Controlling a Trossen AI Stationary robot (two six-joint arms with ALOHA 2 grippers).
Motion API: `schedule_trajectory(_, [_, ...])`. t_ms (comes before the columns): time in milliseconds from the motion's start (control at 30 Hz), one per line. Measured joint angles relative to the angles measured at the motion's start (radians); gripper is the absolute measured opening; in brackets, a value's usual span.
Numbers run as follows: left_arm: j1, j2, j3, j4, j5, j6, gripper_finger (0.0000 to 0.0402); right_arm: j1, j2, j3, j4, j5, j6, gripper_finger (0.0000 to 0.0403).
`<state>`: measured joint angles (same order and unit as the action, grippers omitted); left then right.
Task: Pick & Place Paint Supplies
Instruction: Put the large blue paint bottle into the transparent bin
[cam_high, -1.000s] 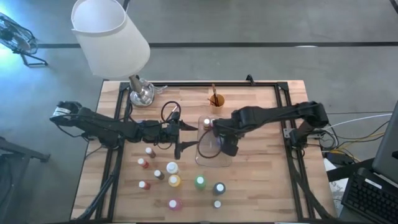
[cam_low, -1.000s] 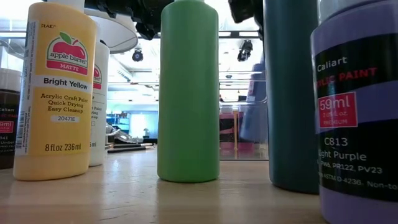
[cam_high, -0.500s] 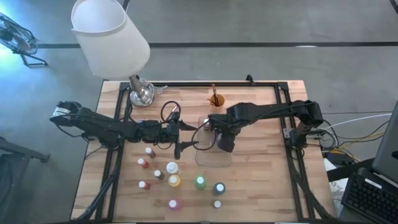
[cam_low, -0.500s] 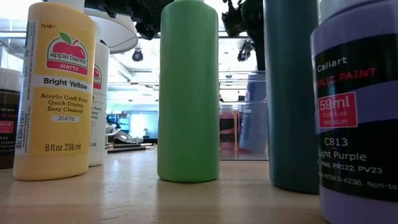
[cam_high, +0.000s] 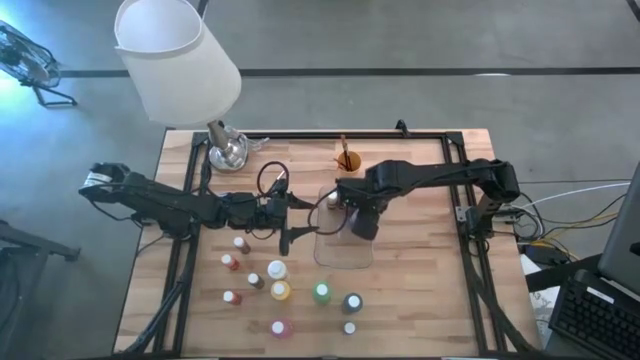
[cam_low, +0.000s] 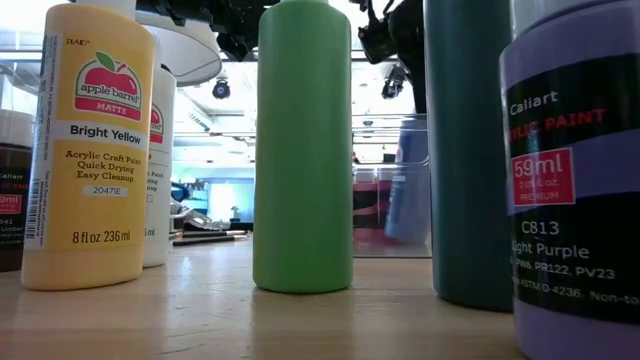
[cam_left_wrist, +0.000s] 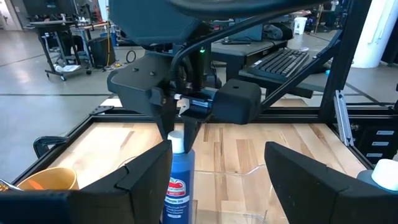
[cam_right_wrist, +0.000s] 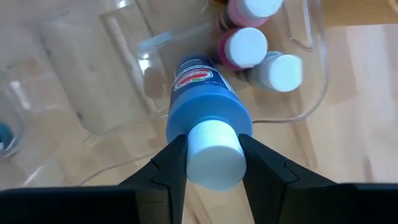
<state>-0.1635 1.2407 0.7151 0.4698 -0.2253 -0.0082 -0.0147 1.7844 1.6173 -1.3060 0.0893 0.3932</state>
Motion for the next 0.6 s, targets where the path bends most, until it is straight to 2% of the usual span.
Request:
schedule_trajectory(100, [0.0, 0.0, 0.0, 0.0, 0.0, 0.0, 0.0262, -0.005, 0.0, -0.001, 0.0, 0.019, -0.001, 0.0121])
schedule_trajectory(467, [0.0, 0.0, 0.0, 0.0, 0.0, 0.002, 0.0262, -0.006, 0.0, -0.002, 0.002, 0.027, -0.011, 0.0182])
schedule_trajectory(600, [0.0, 0.0, 0.0, 0.0, 0.0, 0.001, 0.0262, -0.006, 0.0, -0.002, 0.001, 0.068, -0.013, 0.0195])
